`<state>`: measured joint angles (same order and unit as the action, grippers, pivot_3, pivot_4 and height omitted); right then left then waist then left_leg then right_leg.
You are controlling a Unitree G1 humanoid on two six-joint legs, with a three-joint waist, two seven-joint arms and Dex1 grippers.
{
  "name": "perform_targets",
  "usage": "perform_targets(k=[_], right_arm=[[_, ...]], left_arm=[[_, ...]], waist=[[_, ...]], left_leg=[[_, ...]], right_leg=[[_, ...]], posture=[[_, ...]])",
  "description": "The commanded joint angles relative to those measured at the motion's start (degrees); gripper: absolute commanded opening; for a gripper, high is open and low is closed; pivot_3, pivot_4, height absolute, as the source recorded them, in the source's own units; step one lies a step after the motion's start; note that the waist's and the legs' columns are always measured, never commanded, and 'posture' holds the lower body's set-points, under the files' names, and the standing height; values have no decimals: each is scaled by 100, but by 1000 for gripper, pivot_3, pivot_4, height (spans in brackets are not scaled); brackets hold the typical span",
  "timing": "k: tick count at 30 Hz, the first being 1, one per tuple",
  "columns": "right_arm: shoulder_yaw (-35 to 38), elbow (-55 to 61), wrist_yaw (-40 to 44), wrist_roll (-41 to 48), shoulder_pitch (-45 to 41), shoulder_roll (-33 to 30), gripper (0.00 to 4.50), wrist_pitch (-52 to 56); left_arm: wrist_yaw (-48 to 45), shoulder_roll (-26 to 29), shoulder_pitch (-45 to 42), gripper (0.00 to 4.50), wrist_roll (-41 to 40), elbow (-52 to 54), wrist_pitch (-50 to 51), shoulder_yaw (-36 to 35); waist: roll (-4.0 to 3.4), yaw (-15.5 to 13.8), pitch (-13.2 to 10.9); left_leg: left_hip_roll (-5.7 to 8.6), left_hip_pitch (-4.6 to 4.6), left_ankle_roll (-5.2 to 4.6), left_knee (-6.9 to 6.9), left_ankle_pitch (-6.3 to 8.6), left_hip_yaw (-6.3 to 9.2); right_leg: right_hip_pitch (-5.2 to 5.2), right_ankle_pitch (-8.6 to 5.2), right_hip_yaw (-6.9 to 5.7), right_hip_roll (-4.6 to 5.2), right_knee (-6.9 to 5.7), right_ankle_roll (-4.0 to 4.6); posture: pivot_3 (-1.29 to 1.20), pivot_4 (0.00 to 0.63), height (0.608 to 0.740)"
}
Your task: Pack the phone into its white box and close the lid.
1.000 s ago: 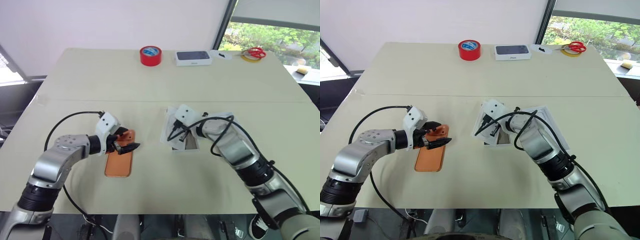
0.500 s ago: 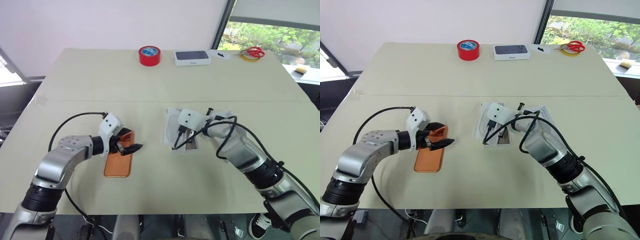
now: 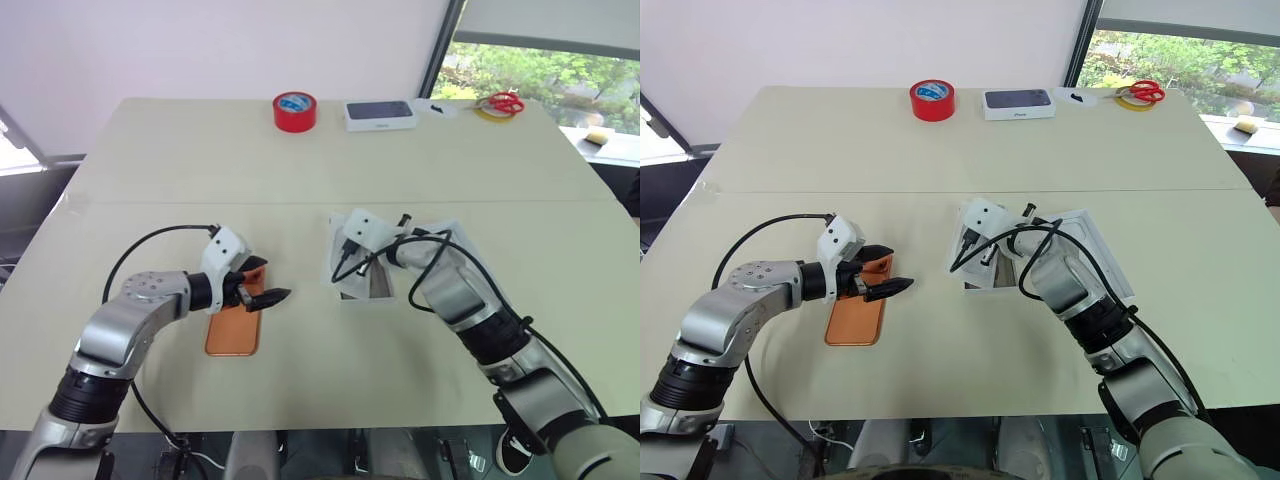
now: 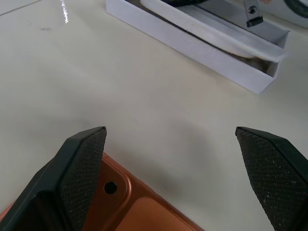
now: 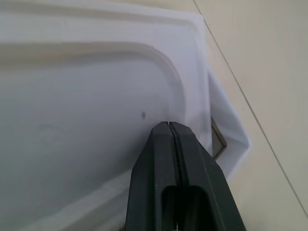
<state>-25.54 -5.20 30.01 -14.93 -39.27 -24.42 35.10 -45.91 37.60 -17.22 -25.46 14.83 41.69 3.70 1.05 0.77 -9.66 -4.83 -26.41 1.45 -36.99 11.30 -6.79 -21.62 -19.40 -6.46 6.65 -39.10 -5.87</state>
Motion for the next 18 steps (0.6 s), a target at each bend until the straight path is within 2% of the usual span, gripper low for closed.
perform_targets(k=[1,9,14,18], right_arm=[[120,-88,-116,-94,-42,41,21,-426],[305,907,255,-65,415,-364,21,-711],[476,1818,688,55,686,-651,21,-321],[463,1937,694,26,683,-476,21,196]], left_arm=[[20,-1,10,4500,-17,281,-31,-33],[17,3,39,4500,-6,331,-1,-7],[-13,19,25,4500,7,285,-24,-9],[-32,-1,-23,4500,21,227,-53,7]], waist=[[0,3,0],[-1,-12,-1],[-1,-10,-1],[-1,-1,-1]], left_leg=[[0,0,0,0,0,0],[0,-1,0,-1,0,0],[0,0,0,0,1,1],[0,1,-3,0,2,2]], right_leg=[[0,0,0,0,0,0],[-1,0,3,1,0,0],[-1,0,3,1,0,0],[-1,0,3,0,0,0]], posture=[[0,150,730],[0,150,730],[0,150,730],[0,150,730]])
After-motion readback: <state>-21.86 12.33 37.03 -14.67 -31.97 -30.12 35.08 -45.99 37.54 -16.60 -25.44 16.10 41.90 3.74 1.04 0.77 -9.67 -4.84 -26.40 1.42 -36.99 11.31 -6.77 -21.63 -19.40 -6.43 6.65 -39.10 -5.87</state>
